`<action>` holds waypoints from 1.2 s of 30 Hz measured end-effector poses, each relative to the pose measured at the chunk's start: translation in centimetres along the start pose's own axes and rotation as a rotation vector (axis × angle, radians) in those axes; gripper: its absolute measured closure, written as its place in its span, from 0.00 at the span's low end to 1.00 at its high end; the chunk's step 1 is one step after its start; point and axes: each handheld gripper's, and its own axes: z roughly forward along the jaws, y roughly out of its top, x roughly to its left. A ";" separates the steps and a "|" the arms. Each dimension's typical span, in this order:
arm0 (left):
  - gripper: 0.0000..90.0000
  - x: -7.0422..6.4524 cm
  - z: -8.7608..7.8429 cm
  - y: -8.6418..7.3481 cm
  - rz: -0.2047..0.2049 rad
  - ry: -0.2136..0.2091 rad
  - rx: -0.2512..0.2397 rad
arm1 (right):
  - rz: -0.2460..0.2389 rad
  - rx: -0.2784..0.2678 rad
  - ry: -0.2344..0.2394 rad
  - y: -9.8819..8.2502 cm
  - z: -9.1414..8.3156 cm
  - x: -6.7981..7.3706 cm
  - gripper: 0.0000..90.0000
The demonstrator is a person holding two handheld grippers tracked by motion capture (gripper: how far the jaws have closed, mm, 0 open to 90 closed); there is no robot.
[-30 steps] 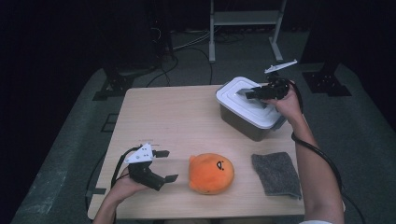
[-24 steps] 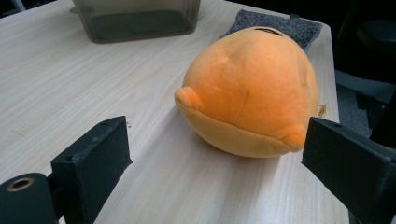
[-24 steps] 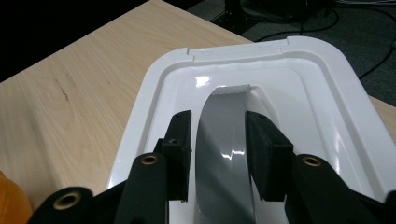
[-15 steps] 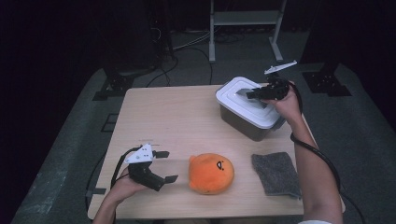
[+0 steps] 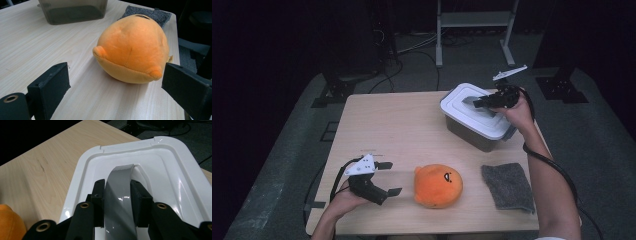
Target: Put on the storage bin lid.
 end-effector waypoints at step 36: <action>0.08 0.4 -1.5 -0.3 -0.016 0.047 -0.023 | -0.140 0.036 0.214 1.7 5.0 6.8 0.74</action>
